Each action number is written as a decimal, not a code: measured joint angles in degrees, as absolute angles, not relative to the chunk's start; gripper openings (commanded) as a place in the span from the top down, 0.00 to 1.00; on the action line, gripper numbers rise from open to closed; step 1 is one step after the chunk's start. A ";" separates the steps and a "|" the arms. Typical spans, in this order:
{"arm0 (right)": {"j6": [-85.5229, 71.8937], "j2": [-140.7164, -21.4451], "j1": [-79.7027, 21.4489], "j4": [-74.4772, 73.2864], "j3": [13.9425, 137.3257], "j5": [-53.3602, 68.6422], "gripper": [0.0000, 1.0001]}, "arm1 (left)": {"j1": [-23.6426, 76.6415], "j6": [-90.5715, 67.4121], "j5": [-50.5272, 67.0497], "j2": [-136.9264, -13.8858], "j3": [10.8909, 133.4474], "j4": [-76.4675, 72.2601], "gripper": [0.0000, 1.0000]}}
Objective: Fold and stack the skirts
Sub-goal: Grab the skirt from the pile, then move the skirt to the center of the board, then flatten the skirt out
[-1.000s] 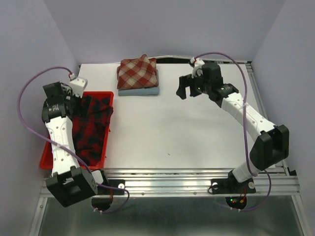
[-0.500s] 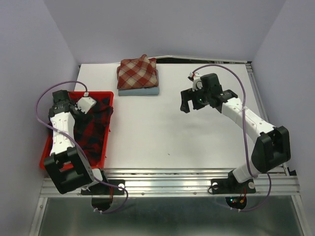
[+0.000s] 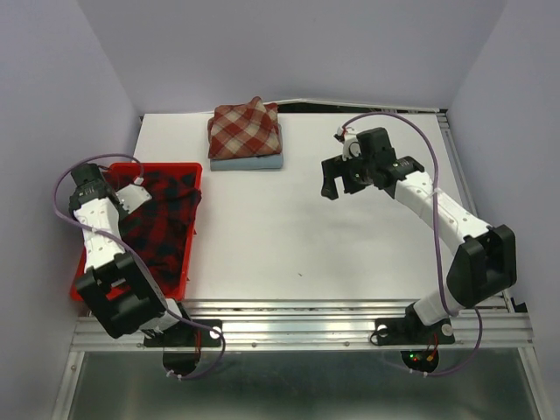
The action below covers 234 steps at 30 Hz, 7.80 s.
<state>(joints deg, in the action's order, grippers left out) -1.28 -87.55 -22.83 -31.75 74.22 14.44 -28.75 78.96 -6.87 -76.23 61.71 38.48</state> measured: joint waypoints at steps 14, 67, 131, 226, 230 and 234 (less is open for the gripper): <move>-1.28 -88.77 -22.81 -32.62 74.22 14.37 0.00 | -30.85 83.13 -10.33 -87.88 62.63 29.34 0.46; -8.36 -82.35 -20.86 -21.32 84.27 41.47 0.00 | -6.48 -29.52 52.47 -85.27 132.53 -12.49 1.00; 18.04 -97.54 -10.39 -45.54 93.65 41.34 0.03 | 25.98 24.97 31.33 -61.36 80.31 28.93 0.02; 38.39 -98.21 -15.46 -56.16 85.71 28.97 0.27 | 39.70 33.50 20.73 -66.98 55.31 37.39 0.01; 39.29 -97.14 -15.42 -57.47 85.23 28.36 0.19 | 39.70 37.60 19.14 -67.00 55.31 35.48 0.02; 39.24 -94.21 -14.61 -58.78 85.25 26.50 0.14 | 37.04 45.50 18.06 -67.00 55.59 36.25 0.02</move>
<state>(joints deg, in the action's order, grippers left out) 39.24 -94.21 -14.61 -58.78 85.25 26.50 37.04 45.50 18.06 -67.00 55.59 36.25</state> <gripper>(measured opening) 0.836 0.985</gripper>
